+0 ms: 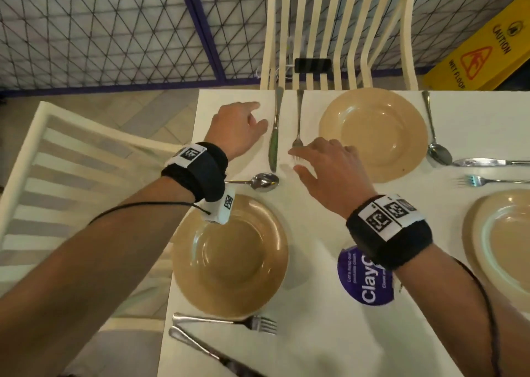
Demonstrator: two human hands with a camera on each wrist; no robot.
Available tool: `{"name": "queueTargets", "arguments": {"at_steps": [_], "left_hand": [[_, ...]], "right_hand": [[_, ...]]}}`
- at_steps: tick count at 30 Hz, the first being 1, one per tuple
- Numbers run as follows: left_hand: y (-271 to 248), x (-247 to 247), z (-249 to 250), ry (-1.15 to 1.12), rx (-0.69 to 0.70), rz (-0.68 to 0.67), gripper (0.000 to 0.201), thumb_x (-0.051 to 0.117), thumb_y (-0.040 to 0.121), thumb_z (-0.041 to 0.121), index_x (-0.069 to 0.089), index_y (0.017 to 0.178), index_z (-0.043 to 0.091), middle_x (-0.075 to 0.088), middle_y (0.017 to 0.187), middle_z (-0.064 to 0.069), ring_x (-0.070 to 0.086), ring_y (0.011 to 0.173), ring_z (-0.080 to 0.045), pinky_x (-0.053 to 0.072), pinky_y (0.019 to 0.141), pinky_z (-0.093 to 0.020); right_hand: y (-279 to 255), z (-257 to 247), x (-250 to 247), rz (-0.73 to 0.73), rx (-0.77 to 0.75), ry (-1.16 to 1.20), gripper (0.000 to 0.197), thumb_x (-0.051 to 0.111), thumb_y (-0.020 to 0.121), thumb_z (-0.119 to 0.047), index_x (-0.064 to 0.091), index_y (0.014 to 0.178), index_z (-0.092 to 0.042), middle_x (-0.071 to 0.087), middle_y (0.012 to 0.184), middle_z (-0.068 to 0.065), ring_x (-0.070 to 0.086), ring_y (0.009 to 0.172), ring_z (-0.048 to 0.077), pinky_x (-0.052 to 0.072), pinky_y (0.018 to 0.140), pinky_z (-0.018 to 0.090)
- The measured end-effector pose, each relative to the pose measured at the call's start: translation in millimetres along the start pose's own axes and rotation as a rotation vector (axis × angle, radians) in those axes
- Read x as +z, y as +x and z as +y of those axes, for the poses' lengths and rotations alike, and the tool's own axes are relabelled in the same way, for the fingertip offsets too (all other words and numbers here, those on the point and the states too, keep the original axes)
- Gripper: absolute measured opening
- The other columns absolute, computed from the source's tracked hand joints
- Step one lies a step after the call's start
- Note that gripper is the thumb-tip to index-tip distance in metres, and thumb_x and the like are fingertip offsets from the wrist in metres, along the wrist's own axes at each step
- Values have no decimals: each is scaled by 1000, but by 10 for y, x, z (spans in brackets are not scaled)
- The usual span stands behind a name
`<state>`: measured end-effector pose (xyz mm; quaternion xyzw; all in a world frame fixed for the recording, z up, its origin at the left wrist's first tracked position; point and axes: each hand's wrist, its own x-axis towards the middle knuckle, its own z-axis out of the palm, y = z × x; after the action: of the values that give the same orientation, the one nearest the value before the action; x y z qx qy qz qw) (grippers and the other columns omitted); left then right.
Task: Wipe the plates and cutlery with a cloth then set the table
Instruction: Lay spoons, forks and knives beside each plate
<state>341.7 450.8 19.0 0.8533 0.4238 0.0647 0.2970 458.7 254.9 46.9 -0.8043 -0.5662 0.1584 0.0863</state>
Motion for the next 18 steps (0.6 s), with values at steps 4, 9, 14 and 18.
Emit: {"name": "queueTargets", "arguments": {"at_steps": [4, 9, 14, 18], "left_hand": [[-600, -166, -31, -62, 23, 41, 47, 61, 94, 42, 62, 136, 22, 68, 100, 9, 65, 93, -13, 47, 98, -30], [-1513, -297, -31, -185, 81, 30, 35, 66, 95, 31, 67, 129, 22, 67, 96, 11, 62, 68, 1, 50, 77, -17], [-2661, -259, -309, -190, 42, -4, 25, 66, 96, 29, 70, 121, 29, 64, 96, 14, 65, 76, -7, 56, 72, -24], [-3504, -79, -661, -103, -101, -30, 24, 65, 95, 25, 70, 117, 31, 62, 101, 16, 63, 82, -3, 57, 77, -30]], "right_hand": [[-679, 2, 70, 9, 50, 78, 34, 53, 98, -37, 60, 132, -33, 64, 121, -1, 58, 111, 24, 42, 96, 45], [-1606, -85, 223, 2, 141, 229, 32, 56, 97, -38, 64, 127, -33, 63, 114, -7, 57, 106, 18, 43, 90, 34], [-2394, -477, 596, -51, 158, 403, 25, 64, 93, -37, 68, 117, -35, 62, 103, -18, 58, 87, 1, 52, 78, 23], [-2780, -750, 911, -199, 170, 451, 24, 61, 95, -38, 67, 118, -36, 61, 107, -18, 60, 93, 3, 53, 83, 25]]}}
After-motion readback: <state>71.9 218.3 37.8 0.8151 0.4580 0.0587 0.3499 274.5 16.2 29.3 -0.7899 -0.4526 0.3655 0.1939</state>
